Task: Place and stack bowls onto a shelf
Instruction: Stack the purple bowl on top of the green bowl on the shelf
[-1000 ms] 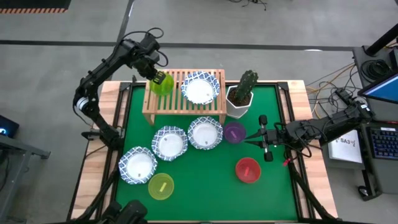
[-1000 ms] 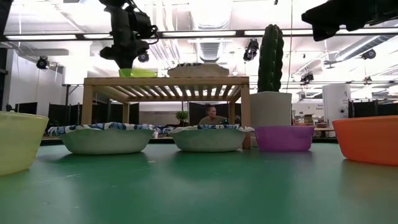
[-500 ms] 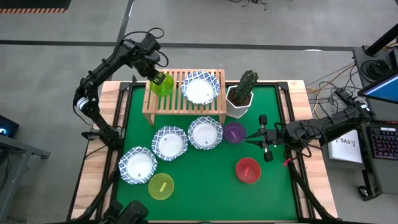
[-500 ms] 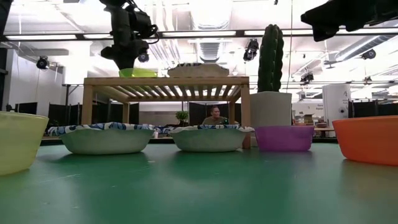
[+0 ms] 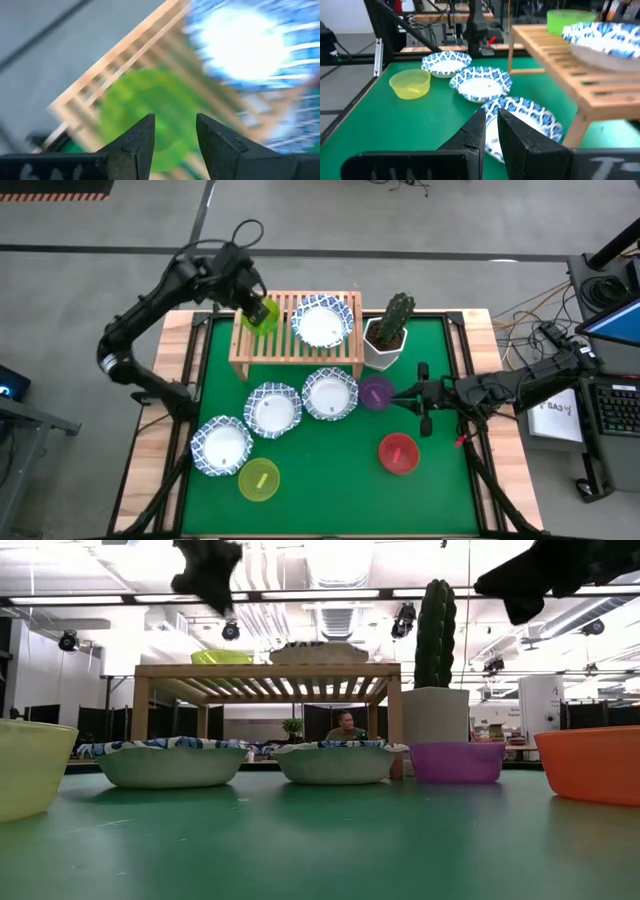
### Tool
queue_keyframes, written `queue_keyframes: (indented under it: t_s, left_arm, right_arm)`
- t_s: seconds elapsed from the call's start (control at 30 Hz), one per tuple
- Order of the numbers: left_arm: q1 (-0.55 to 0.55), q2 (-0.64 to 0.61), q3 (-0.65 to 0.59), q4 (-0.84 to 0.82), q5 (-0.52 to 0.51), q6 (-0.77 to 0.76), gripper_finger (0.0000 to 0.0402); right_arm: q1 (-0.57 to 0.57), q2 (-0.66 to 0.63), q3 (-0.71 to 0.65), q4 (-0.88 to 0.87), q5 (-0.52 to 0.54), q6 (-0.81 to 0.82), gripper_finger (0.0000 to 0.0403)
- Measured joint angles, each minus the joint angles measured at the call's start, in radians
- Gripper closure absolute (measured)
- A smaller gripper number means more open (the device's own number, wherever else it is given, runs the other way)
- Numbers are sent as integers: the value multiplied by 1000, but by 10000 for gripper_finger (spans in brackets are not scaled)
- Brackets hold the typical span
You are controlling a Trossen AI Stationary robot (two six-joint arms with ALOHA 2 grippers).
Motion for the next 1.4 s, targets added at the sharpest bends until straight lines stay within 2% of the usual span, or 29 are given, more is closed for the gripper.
queue_keyframes:
  t_s: [0.13, 0.27, 0.43, 0.57, 0.67, 0.8, 0.93, 1.23, 1.4]
  left_arm:
    - [-191, -104, -75, 143, -6, -28, 280]
    - [-409, -205, -207, 308, -115, -51, 283]
    - [-659, -299, -408, 491, -246, -73, 283]
    - [-818, -334, -571, 667, -261, -77, 283]
    - [-905, -336, -667, 799, -261, -77, 284]
    - [-976, -311, -746, 941, -261, -77, 284]
    - [-998, -274, -760, 981, -262, -89, 284]
    - [-998, -224, -757, 1010, -264, -70, 284]
    - [-998, -221, -757, 1011, -264, -69, 284]
  right_arm:
    - [0, 77, 13, -4, 0, 89, 365]
    - [0, 171, 68, -60, 0, 153, 365]
    - [0, 290, 217, -325, -2, 257, 365]
    - [0, 379, 326, -546, -2, 300, 365]
    - [0, 435, 376, -644, -16, 307, 365]
    - [0, 491, 400, -653, -28, 295, 364]
    - [-4, 544, 417, -683, -56, 283, 349]
    - [-65, 655, 426, -687, -45, 215, 243]
    - [-104, 732, 425, -639, -45, 158, 215]
